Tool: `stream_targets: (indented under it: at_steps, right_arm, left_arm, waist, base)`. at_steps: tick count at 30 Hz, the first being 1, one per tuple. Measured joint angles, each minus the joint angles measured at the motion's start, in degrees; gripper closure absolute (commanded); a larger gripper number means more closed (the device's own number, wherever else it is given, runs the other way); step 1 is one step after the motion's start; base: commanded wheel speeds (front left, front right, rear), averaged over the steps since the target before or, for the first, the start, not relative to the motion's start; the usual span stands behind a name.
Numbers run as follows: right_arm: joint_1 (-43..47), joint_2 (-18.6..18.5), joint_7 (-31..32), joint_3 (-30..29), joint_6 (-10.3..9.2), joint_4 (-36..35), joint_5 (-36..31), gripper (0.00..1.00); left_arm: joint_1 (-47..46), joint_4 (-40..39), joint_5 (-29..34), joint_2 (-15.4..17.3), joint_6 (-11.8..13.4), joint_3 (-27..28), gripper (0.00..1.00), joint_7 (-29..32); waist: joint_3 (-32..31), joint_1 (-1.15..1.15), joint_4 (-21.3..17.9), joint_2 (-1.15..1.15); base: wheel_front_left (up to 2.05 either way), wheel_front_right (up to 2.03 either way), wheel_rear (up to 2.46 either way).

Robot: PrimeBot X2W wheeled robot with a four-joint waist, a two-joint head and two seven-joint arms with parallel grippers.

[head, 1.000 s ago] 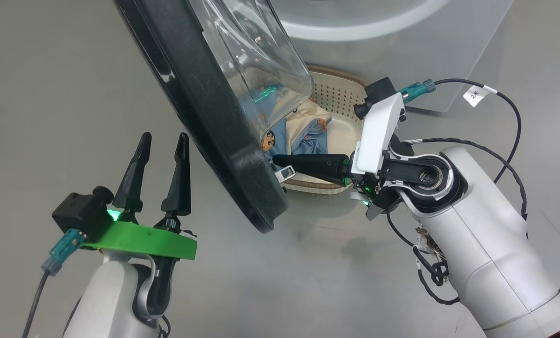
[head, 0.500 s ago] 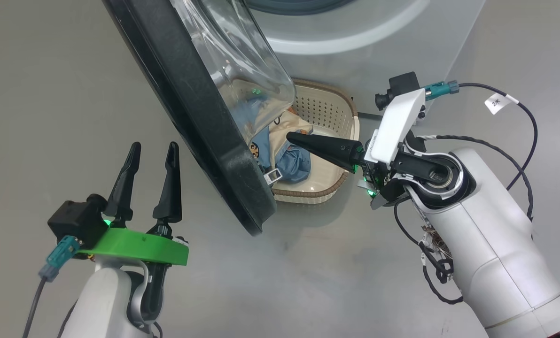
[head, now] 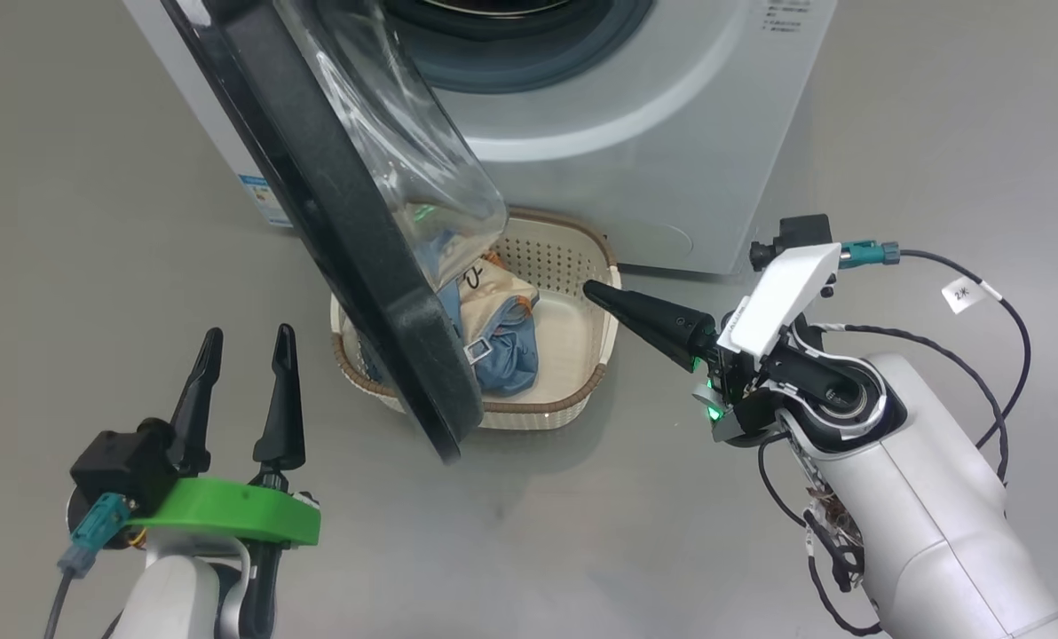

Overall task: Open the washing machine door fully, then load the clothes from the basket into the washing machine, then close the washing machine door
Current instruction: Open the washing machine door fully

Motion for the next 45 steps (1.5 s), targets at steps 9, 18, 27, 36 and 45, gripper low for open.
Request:
stream_targets:
  at_steps: [9, 18, 27, 36, 45]
  right_arm:
    - [4.69, 0.19, -6.72, -2.96, 0.36, -0.09, 0.7, 0.0]
    - [8.56, 0.2, -15.6, -6.08, 0.51, -1.01, -3.7, 0.0]
    - [10.23, -3.49, -28.74, -8.72, 0.8, -5.49, -14.9, 0.0]
    - [13.08, -7.12, -43.26, -9.12, 0.8, -8.44, -27.71, 0.0]
    - [15.9, -12.58, -52.75, -8.59, 0.82, -8.21, -42.22, 0.0]
  left_arm:
    - [3.77, 0.23, 0.8, 0.03, -0.01, 2.12, 0.0, 0.0]
    - [6.83, 0.14, 2.29, 0.12, -0.01, 4.04, 0.0, 0.0]
    - [7.84, -1.42, 2.27, 0.16, -0.01, 4.86, 0.0, 0.0]
    - [8.12, -1.68, 2.07, 0.2, -0.01, 4.37, 0.0, 0.0]
    - [8.93, -1.85, 2.09, 0.21, -0.01, 4.47, 0.0, 0.0]
  waist:
    - [-4.34, 0.0, -4.45, 0.0]
    - [-8.05, 0.0, -7.98, 0.0]
    - [-9.99, 0.0, -10.85, 0.0]
    - [-10.4, 0.0, -12.06, 0.0]
    - [-10.54, 0.0, -12.59, 0.0]
  base:
    - [0.0, 0.0, 0.0]
    - [0.0, 0.0, 0.0]
    - [0.0, 0.0, 0.0]
    - [0.0, 0.0, 0.0]
    - [0.0, 0.0, 0.0]
